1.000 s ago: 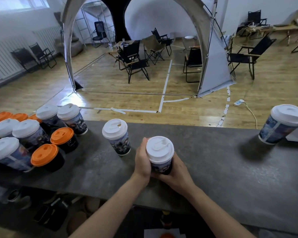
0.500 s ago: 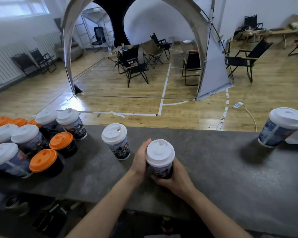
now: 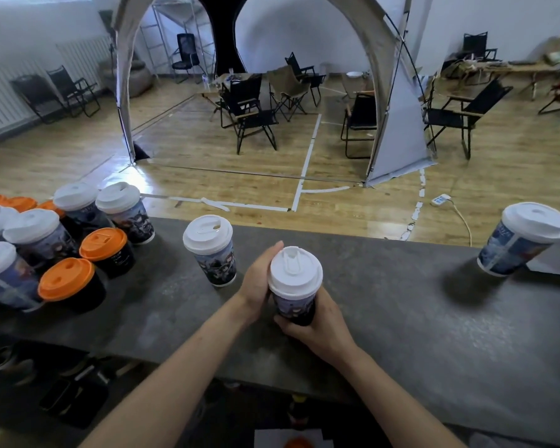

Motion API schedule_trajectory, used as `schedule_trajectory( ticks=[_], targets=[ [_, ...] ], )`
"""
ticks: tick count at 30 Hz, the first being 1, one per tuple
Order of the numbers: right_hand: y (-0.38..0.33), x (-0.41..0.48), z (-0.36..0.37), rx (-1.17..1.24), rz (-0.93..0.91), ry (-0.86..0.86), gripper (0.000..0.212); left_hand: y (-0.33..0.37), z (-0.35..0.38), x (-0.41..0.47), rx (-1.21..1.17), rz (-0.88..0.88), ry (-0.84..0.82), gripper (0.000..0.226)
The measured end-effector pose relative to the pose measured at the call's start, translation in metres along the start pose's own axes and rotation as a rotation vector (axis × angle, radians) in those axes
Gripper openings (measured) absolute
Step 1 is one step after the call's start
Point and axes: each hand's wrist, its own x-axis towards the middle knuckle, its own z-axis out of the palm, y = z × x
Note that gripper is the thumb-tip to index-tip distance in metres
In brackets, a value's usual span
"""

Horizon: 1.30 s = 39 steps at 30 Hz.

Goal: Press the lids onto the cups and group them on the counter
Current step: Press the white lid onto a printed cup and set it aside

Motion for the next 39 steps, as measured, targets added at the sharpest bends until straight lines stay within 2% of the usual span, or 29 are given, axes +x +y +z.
schedule_trajectory(
  ticks=[3,5,7,11,14,21,23,26,28,30,32,34,37,39],
  targets=[
    [0.005,0.000,0.006,0.054,0.011,0.015,0.087,-0.016,0.007,-0.003,-0.044,0.109,0.135,0.066],
    [0.008,0.001,0.008,0.062,0.006,0.022,0.096,-0.025,0.008,-0.006,-0.057,0.170,0.184,0.068],
    [0.009,0.001,0.010,0.043,0.000,0.014,0.095,-0.026,0.003,-0.007,-0.060,0.209,0.181,0.067],
    [0.012,0.001,0.009,0.035,-0.007,0.024,0.090,-0.021,0.003,-0.010,0.004,0.176,0.118,0.044],
    [0.010,0.001,0.006,0.037,-0.010,0.016,0.084,-0.008,0.007,-0.012,0.041,0.074,0.027,0.047],
    [0.007,0.001,0.008,0.037,-0.003,0.043,0.081,-0.013,0.006,-0.012,0.083,0.225,0.223,0.040],
    [0.005,0.003,0.005,0.031,0.002,0.052,0.078,-0.002,0.007,-0.014,0.080,0.169,0.153,0.042],
    [0.004,0.004,0.004,0.013,-0.014,0.024,0.080,0.012,0.006,-0.012,0.100,0.068,0.005,0.059],
    [0.005,0.002,0.004,0.027,-0.019,0.013,0.084,0.006,0.009,-0.011,0.060,0.107,0.082,0.058],
    [0.003,0.001,0.005,0.057,-0.003,0.028,0.086,-0.005,0.015,-0.012,0.007,0.185,0.232,0.044],
    [0.001,0.001,0.004,0.069,0.015,0.031,0.083,-0.012,0.018,-0.014,-0.023,0.227,0.305,0.049],
    [0.001,0.002,0.002,0.056,0.013,0.025,0.079,-0.007,0.014,-0.013,-0.026,0.157,0.225,0.048],
    [0.001,0.000,-0.001,0.046,-0.008,-0.010,0.078,0.009,0.008,-0.017,0.028,-0.034,-0.051,0.055],
    [0.002,0.000,0.001,0.041,-0.019,-0.019,0.078,0.007,0.007,-0.015,-0.003,-0.015,-0.051,0.050]
  ],
)
